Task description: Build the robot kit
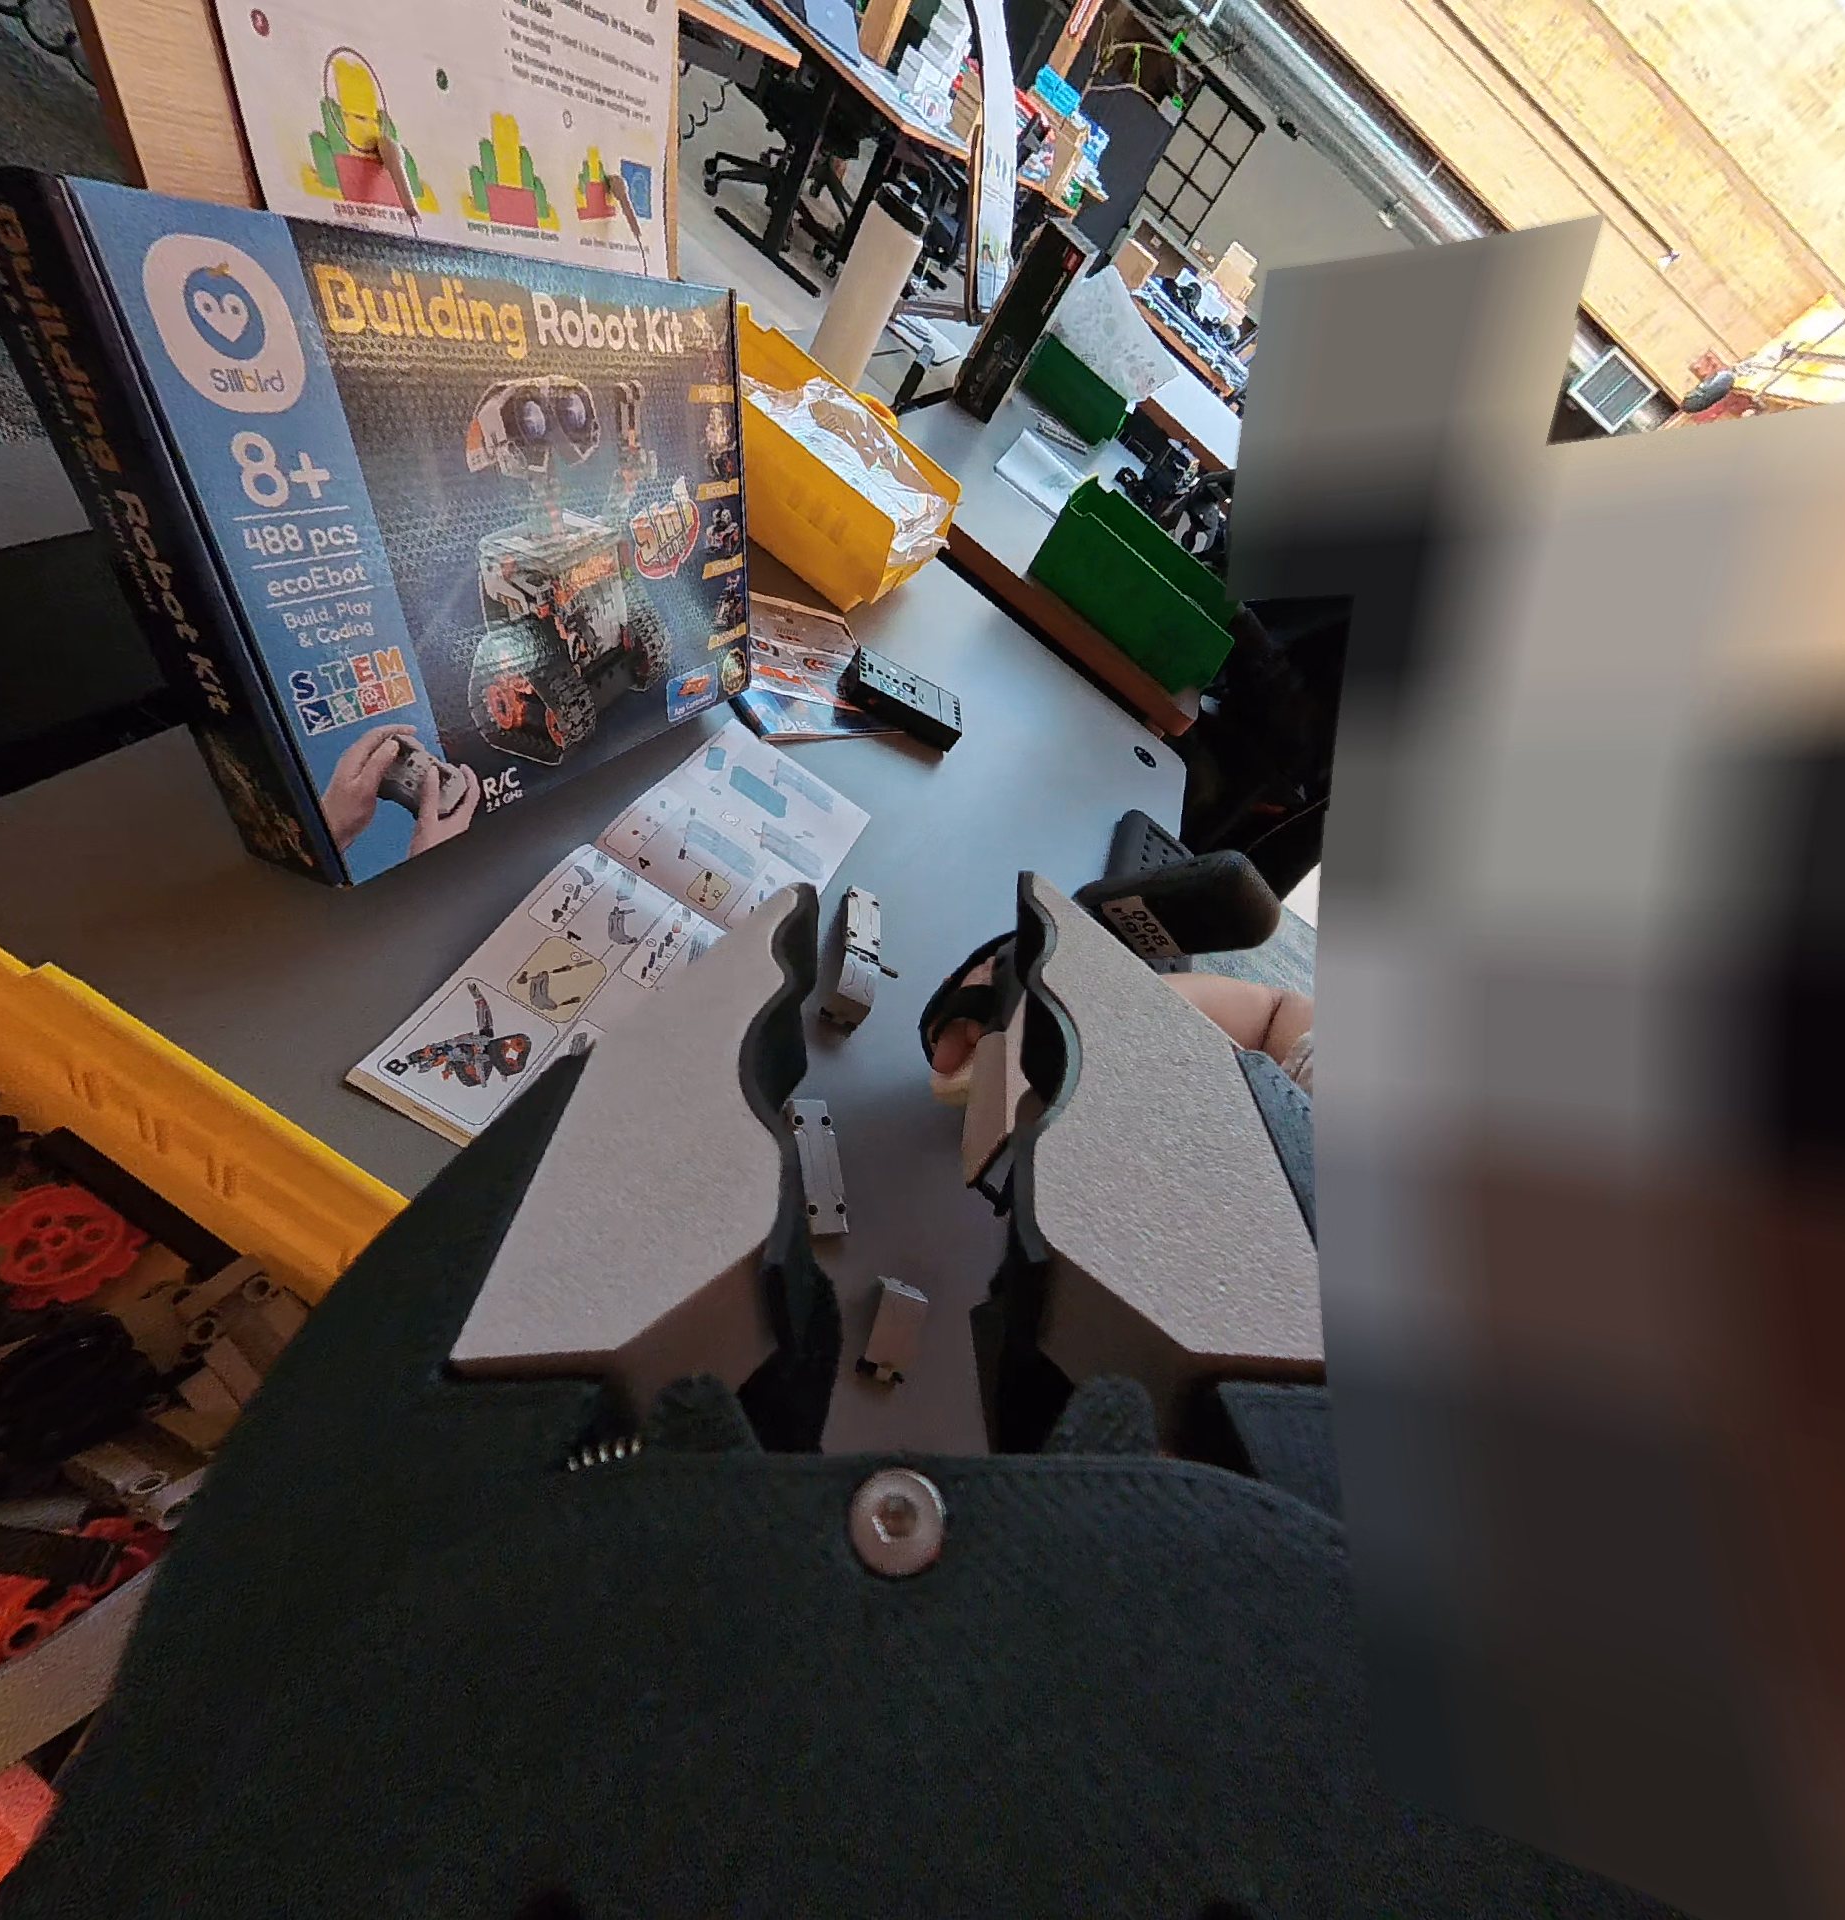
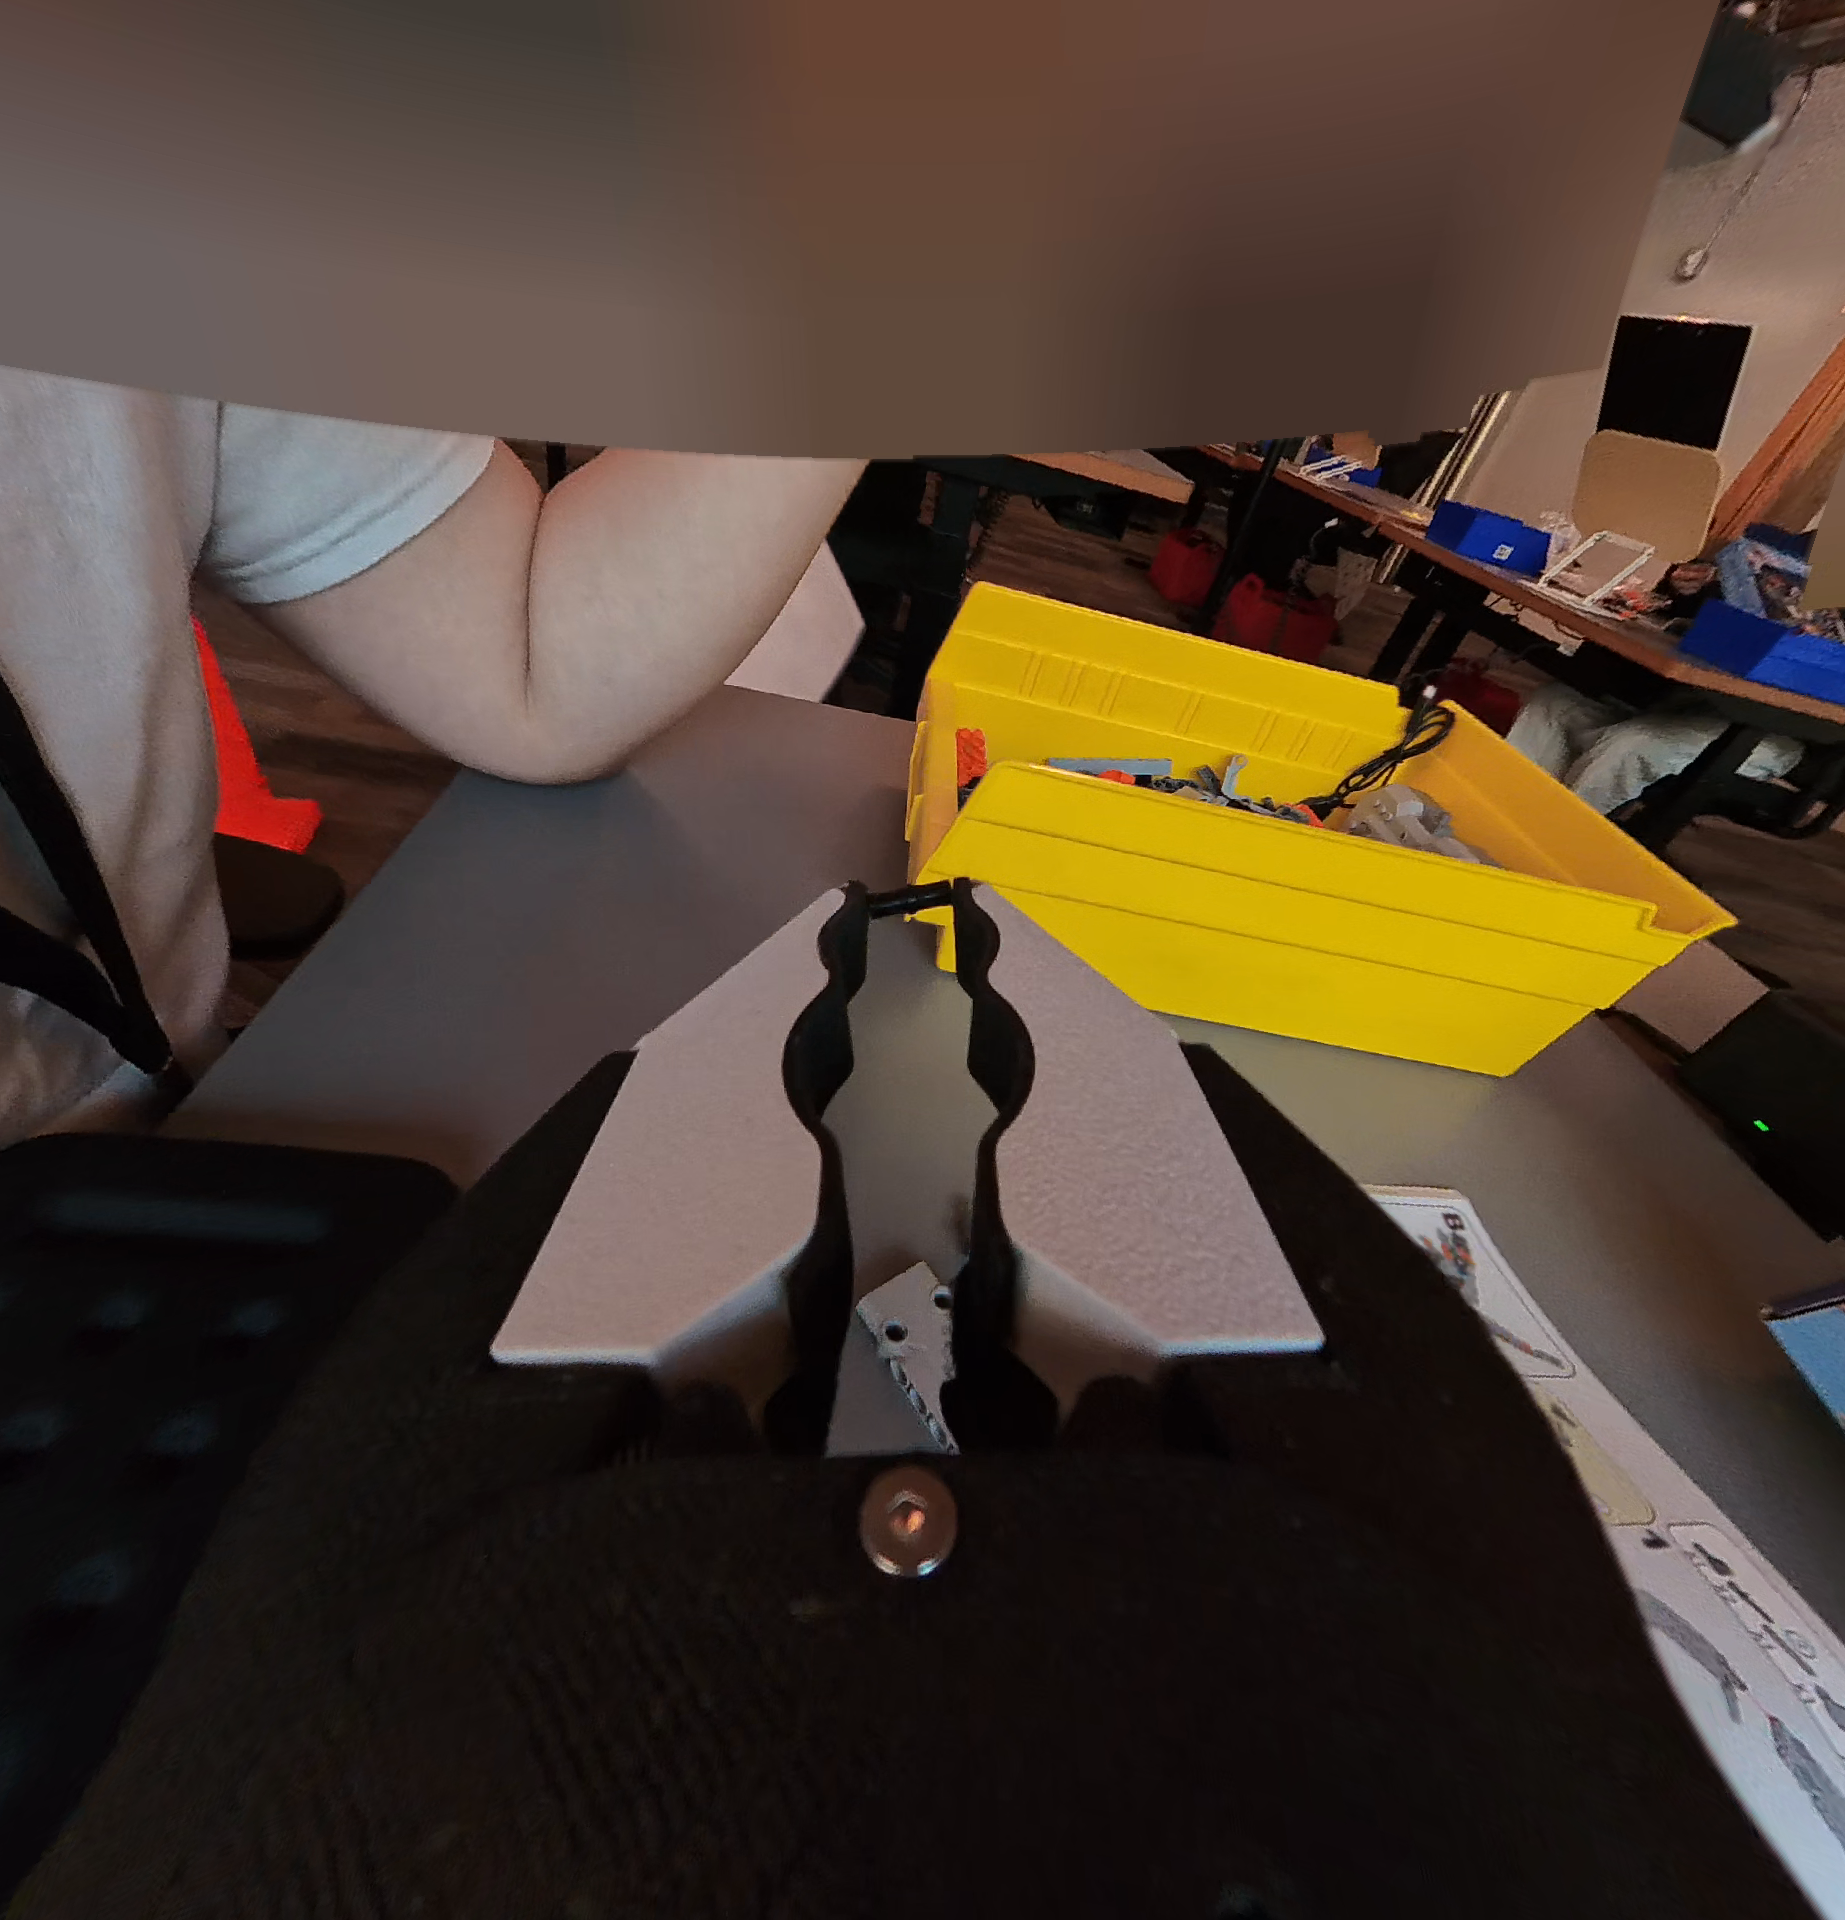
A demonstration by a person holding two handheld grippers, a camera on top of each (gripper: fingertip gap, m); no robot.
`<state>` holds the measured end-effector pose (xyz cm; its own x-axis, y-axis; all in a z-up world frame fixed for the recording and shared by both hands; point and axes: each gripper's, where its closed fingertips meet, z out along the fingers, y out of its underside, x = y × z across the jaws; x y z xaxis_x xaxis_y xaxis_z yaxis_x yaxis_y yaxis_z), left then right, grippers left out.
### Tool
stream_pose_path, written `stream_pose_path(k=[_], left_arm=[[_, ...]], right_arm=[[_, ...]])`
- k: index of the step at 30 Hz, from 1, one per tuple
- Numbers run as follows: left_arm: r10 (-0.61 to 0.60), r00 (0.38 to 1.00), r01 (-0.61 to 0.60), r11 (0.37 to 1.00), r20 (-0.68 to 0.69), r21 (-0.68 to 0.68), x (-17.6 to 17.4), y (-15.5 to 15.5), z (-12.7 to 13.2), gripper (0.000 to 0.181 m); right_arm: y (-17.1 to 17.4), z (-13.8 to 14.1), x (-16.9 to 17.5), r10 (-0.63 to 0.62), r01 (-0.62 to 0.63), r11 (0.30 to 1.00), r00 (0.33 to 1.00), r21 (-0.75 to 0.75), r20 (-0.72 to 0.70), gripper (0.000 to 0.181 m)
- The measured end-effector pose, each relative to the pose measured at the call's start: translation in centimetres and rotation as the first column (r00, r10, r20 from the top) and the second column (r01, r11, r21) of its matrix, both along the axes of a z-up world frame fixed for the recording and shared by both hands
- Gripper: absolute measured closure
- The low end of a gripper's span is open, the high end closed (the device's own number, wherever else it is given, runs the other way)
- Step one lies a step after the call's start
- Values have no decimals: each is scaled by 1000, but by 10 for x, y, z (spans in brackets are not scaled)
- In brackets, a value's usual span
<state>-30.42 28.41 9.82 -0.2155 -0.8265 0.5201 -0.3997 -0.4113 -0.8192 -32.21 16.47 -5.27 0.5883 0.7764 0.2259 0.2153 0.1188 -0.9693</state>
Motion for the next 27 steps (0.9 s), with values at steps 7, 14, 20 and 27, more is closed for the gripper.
stream_pose_path(k=[7, 14, 20, 27], left_arm=[[173, 985, -170, 981, -26, 97, -12, 33, -3, 143], [509, 852, -420, 805, -124, 418, -58, 103, -24, 139], [689, 720, -530, 629, -90, 569, -88, 143, -26, 123], [670, 739, -579, 685, -71, 442, -92, 146, -21, 119]], right_arm=[[20, -25, 7, -48, 50, 991, 999, -122, 17, 166], [88, -3, -33, -73, 82, 986, 995, -147, 67, 166], [156, 0, -69, -48, 125, 974, 928, -187, 369, 166], [187, -24, -104, 61, 127, 911, 899, -392, 434, 165]])
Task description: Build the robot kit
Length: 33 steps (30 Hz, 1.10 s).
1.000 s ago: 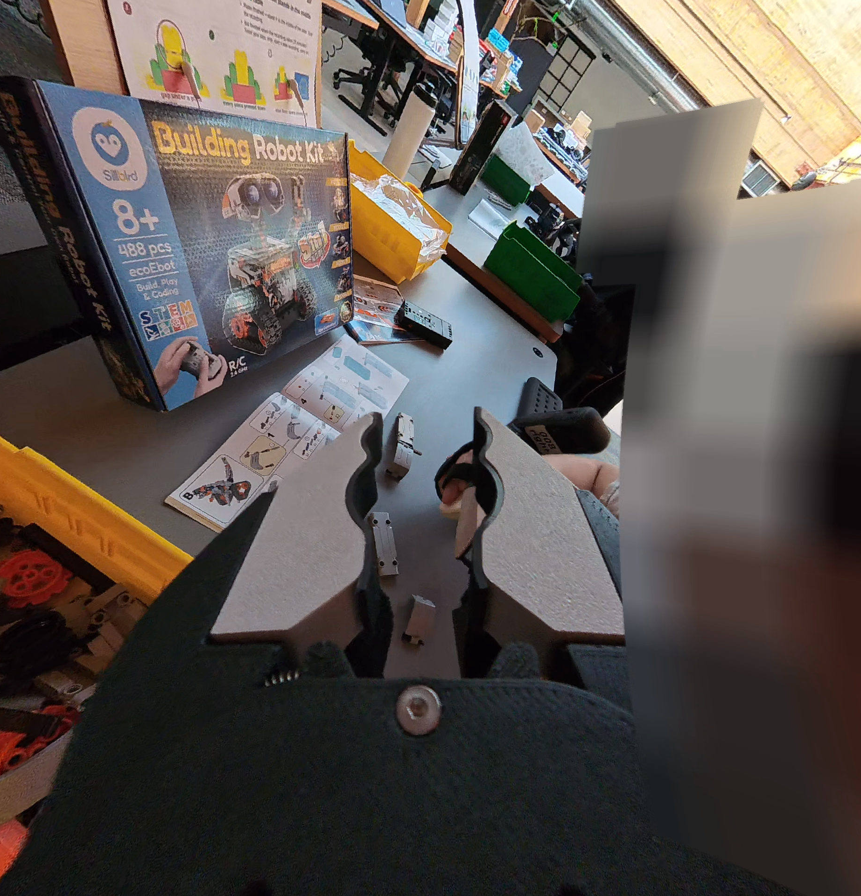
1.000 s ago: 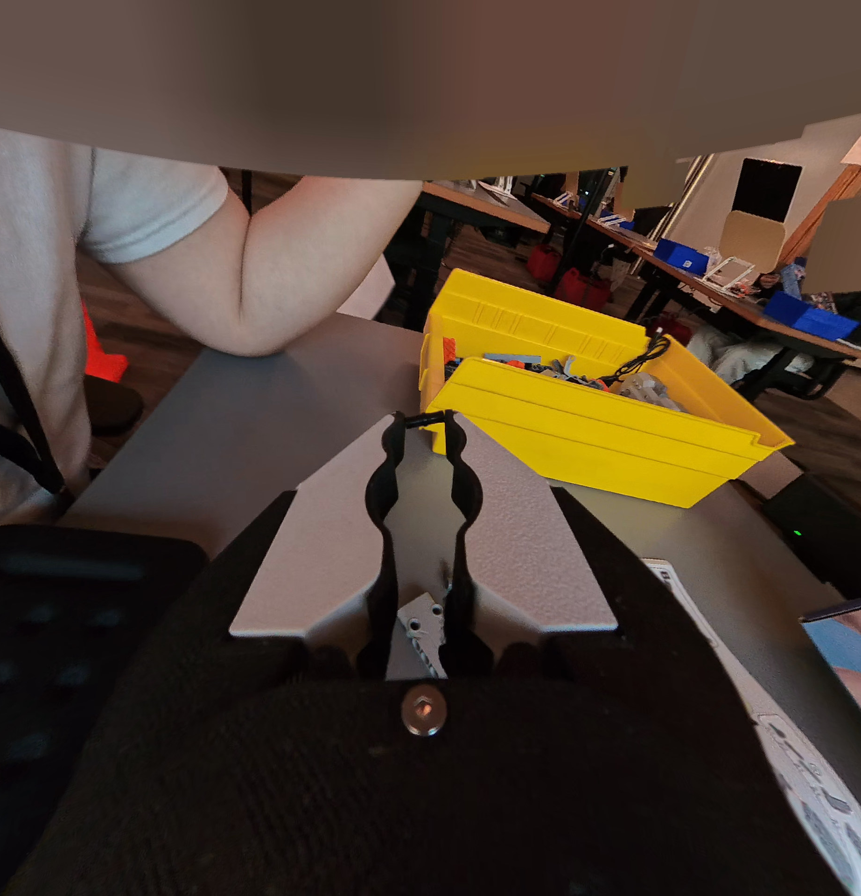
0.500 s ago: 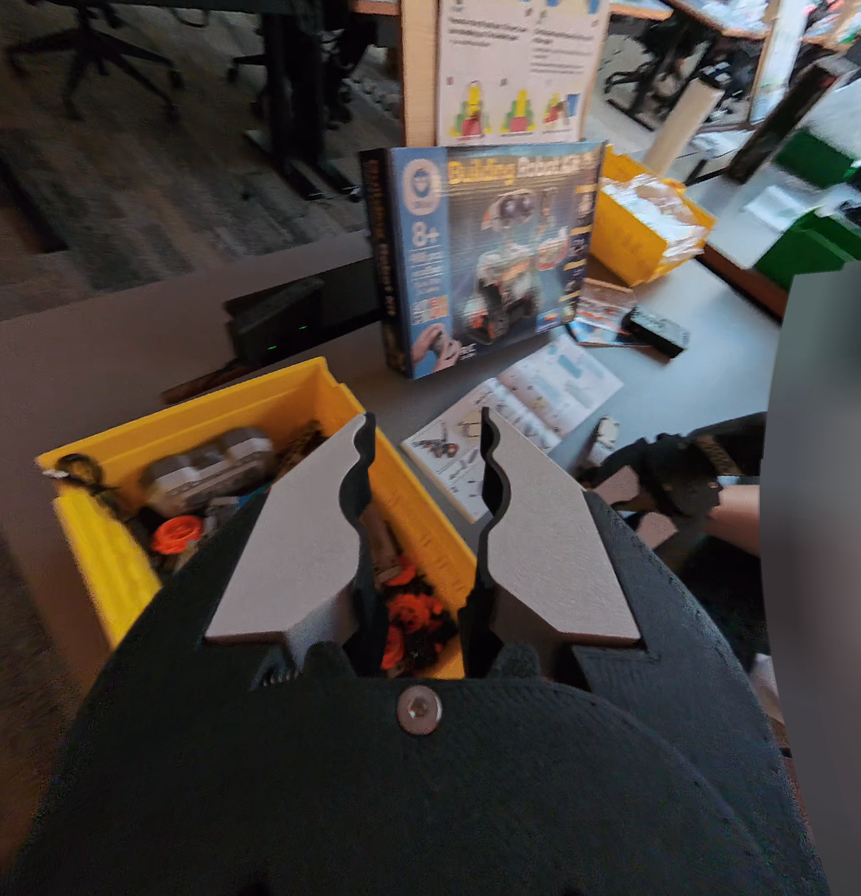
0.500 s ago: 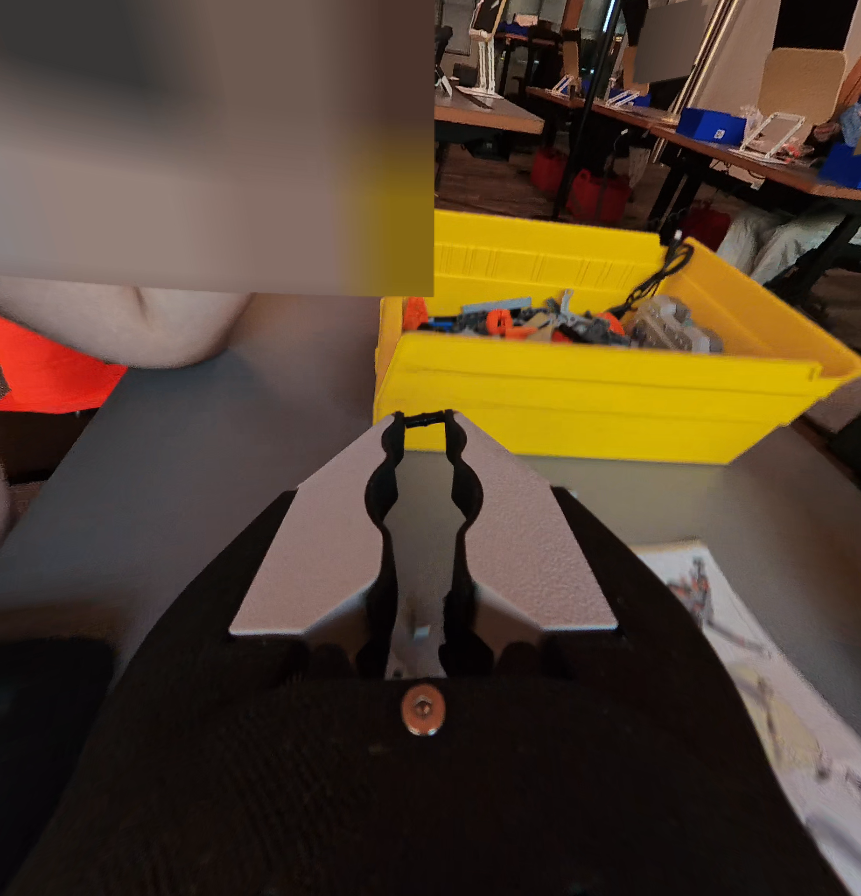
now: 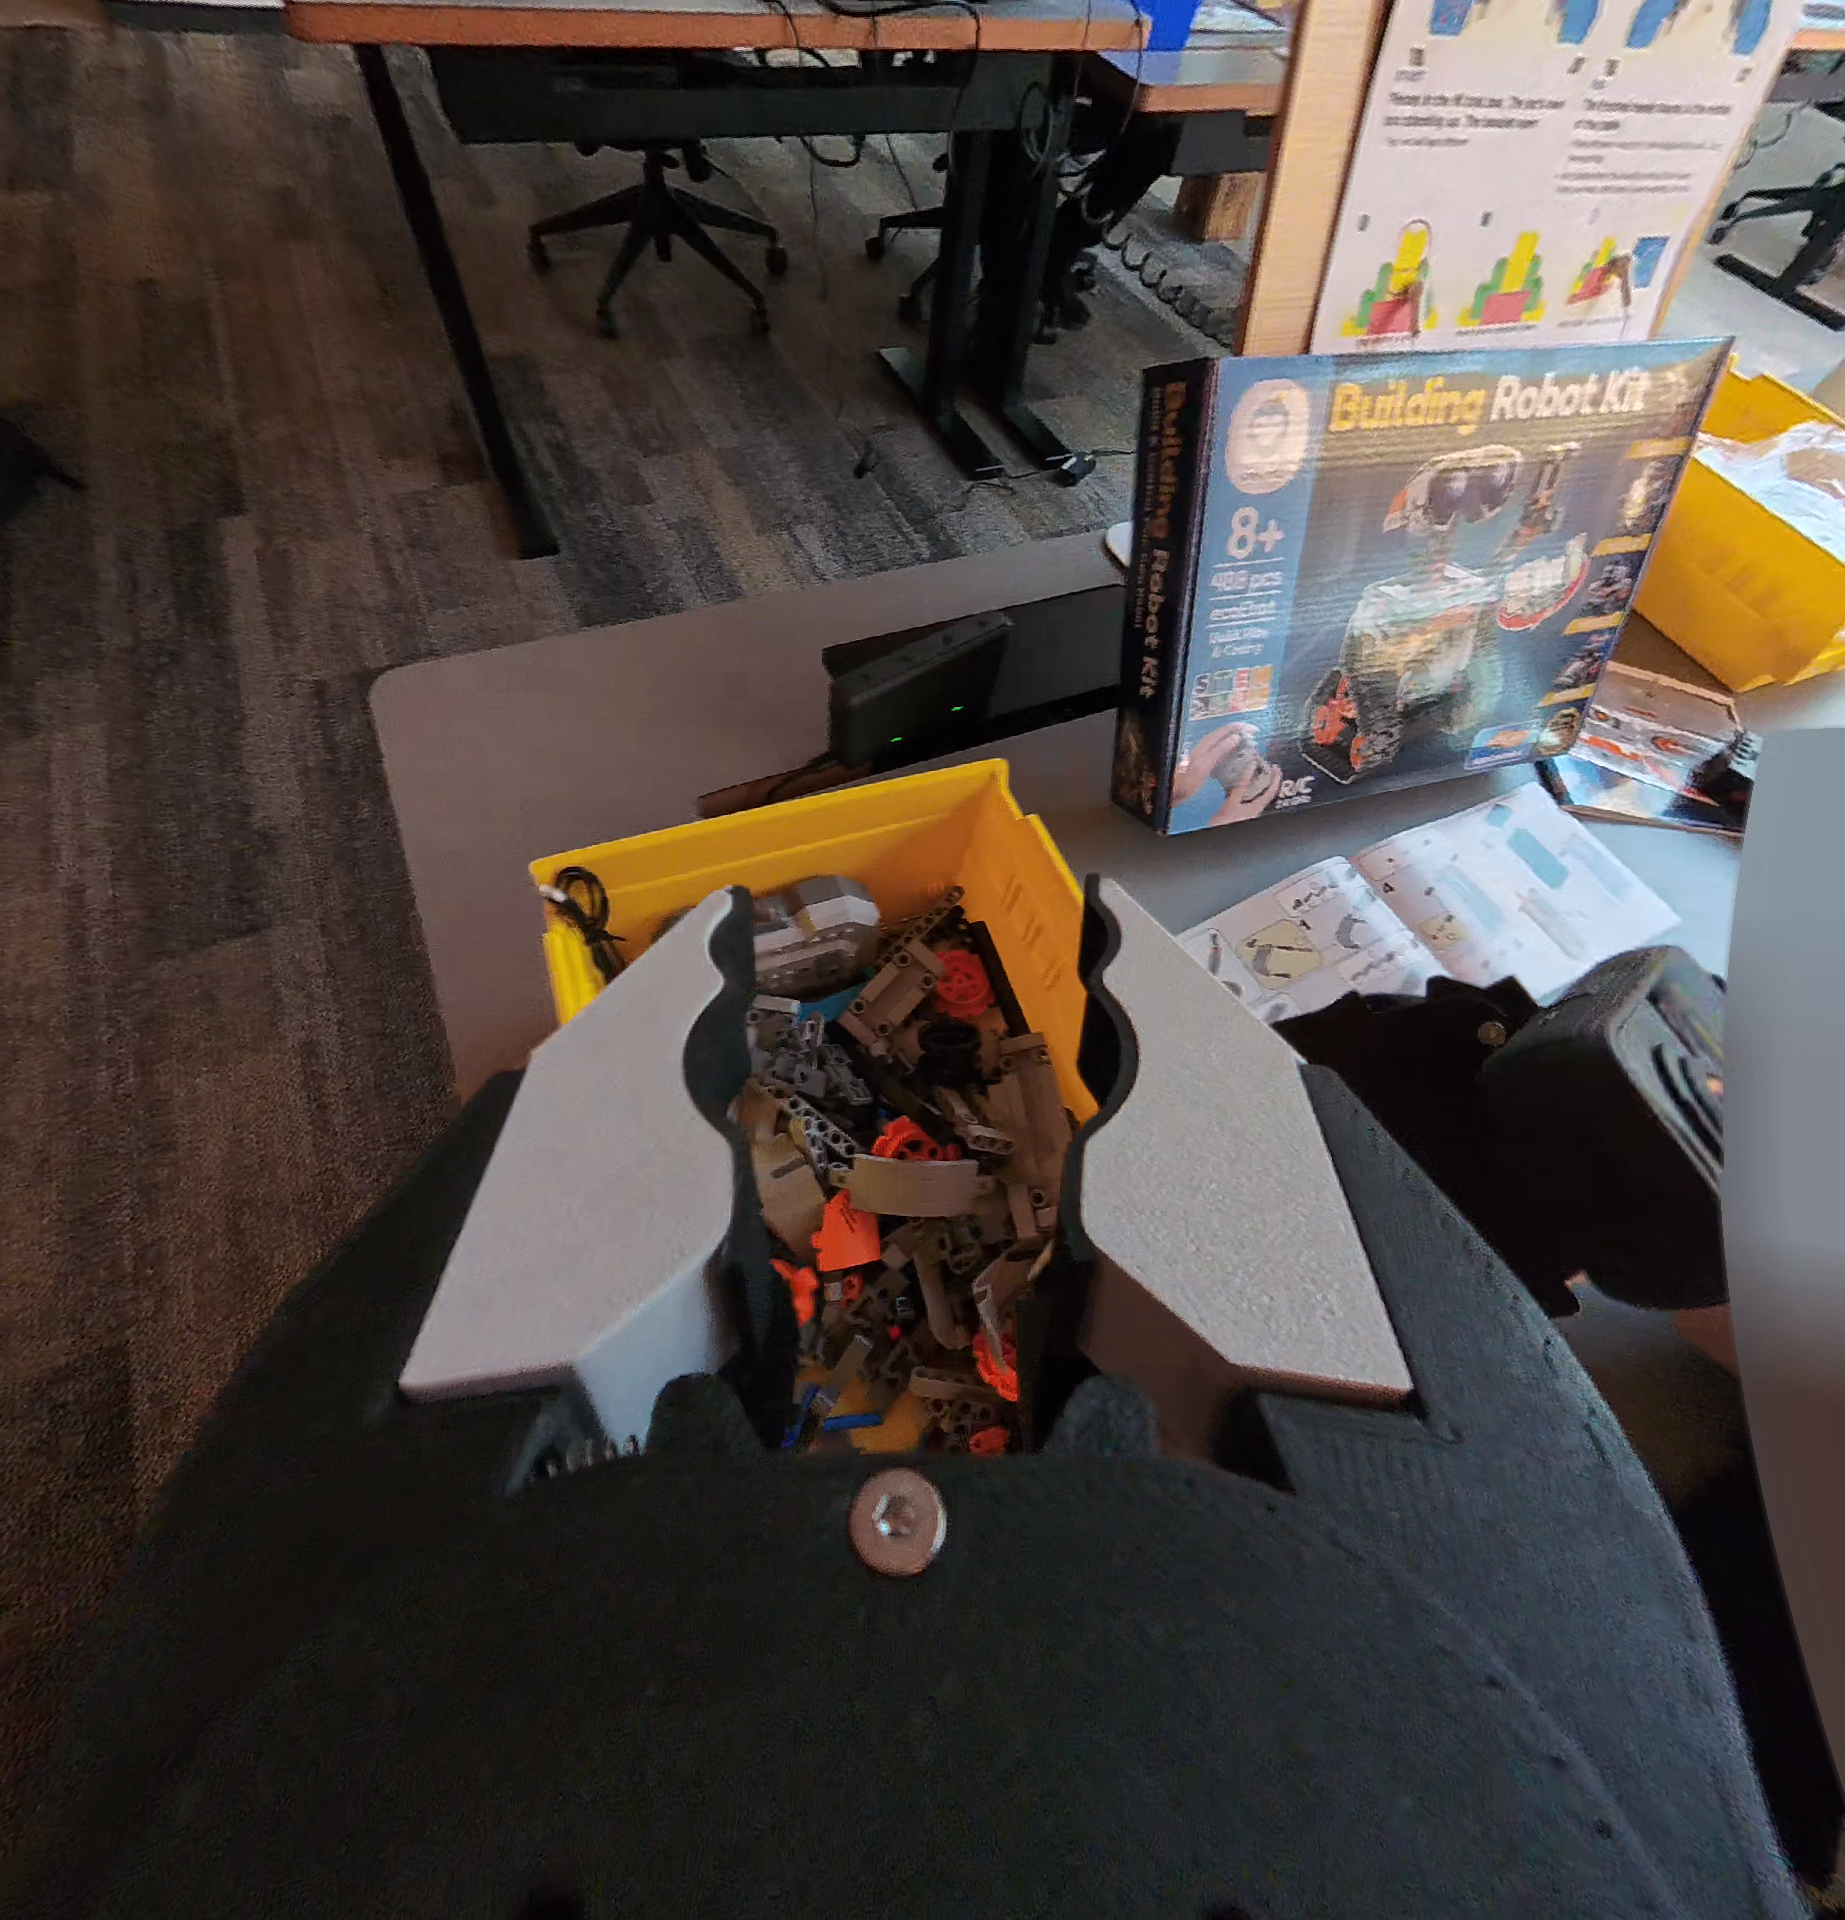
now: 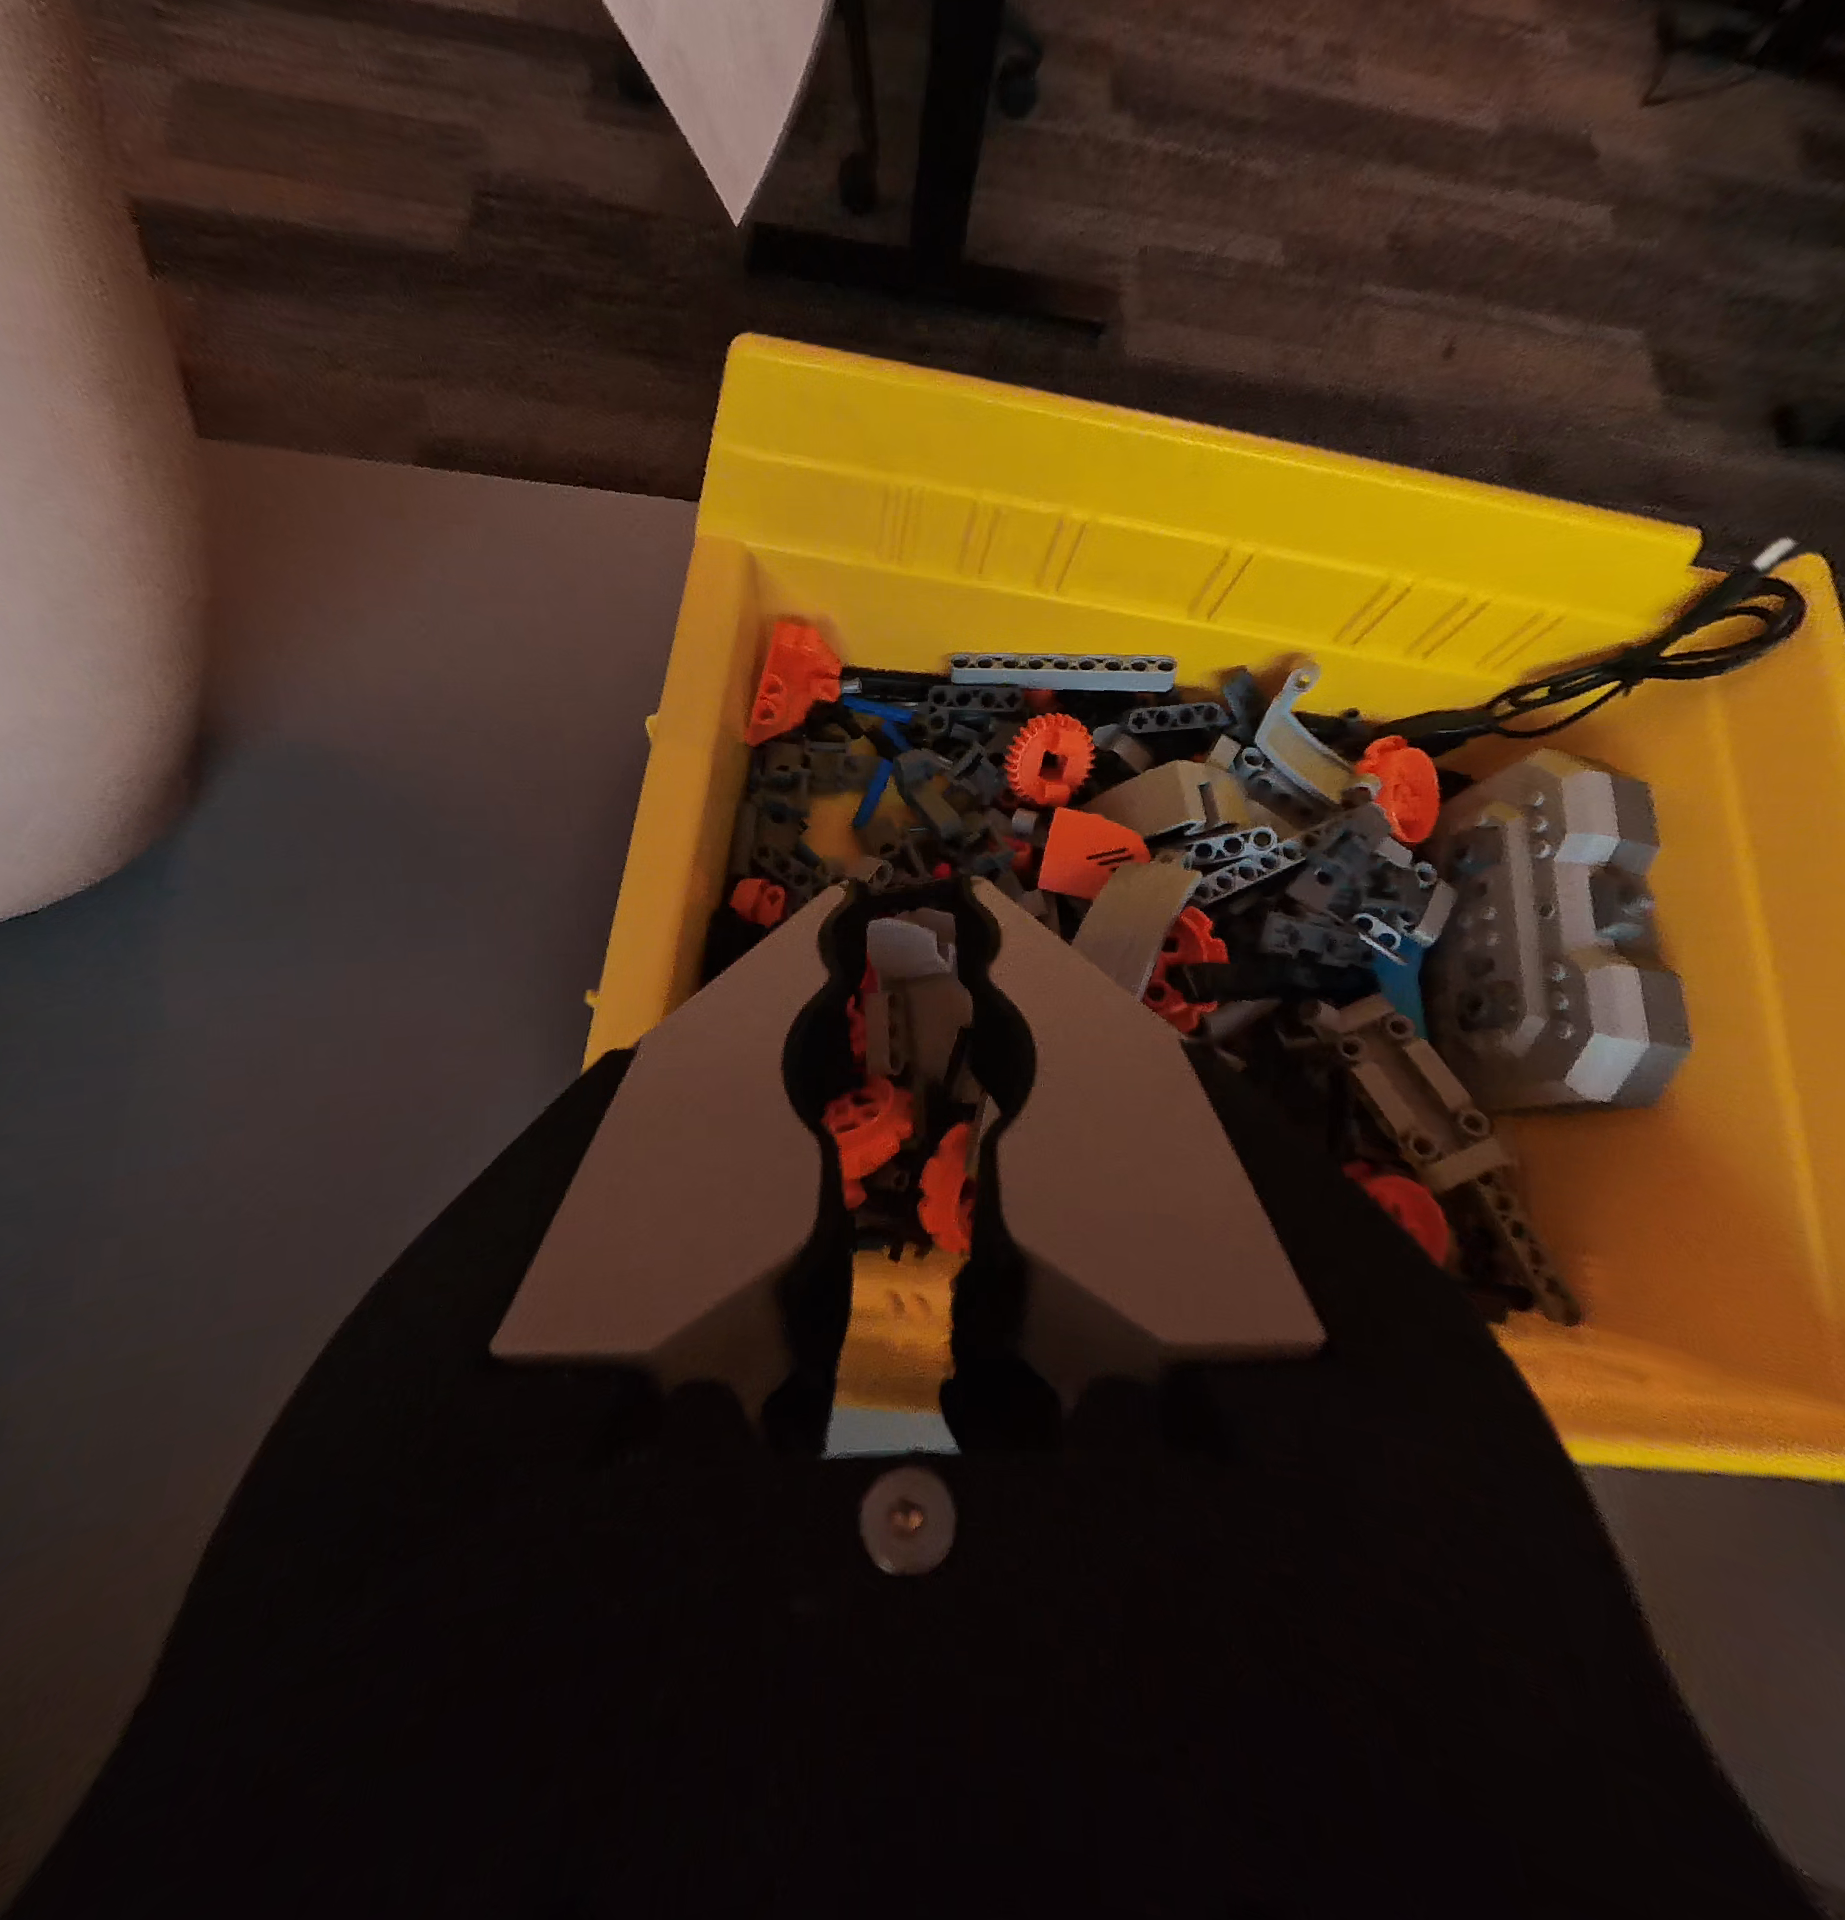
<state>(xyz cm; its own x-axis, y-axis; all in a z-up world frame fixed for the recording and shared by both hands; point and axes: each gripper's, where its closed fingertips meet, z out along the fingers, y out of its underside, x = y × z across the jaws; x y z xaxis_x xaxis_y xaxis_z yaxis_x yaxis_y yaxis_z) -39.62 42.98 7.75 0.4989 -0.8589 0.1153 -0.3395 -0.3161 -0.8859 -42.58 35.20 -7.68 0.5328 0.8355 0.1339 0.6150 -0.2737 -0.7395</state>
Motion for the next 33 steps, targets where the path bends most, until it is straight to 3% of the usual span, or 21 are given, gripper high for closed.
stream_pose_path(k=[4, 8, 15, 19, 24, 26, 29, 31, 33], left_arm=[[53, 998, -55, 998, 38, 34, -11, 11, 8, 124], [47, 990, -55, 997, 133, 59, -13, 12, 25, 125], [-100, 940, 55, 988, 327, 146, -11, -10, 61, 126], [-118, 908, 23, 972, 403, 233, -17, -12, 72, 126], [-203, 842, 49, 951, 500, 304, -20, -24, 85, 114], [-228, 843, 87, 951, 487, 296, -17, -28, 82, 116], [-228, 851, 90, 950, 472, 298, -14, -31, 82, 122], [-256, 832, 119, 949, 492, 293, -10, -42, 89, 127], [-248, 834, 114, 951, 493, 286, -9, -43, 94, 132]], right_arm=[[11, 1, -9, 15, -15, 1000, 1000, 24, -15, 152], [13, 6, -1, 8, -7, 999, 1000, 45, -28, 151], [15, 31, 27, -16, 22, 989, 999, 145, -45, 152], [18, 44, 36, -38, 51, 981, 997, 185, -72, 152], [20, 80, 42, -52, 110, 964, 970, 242, -236, 148], [19, 95, 45, -42, 127, 961, 946, 247, -322, 141], [18, 103, 45, -28, 118, 970, 922, 211, -386, 114], [14, 94, 41, -10, 76, 982, 935, 172, -355, 97], [9, 79, 35, 31, 15, 988, 958, 156, -284, 97]])
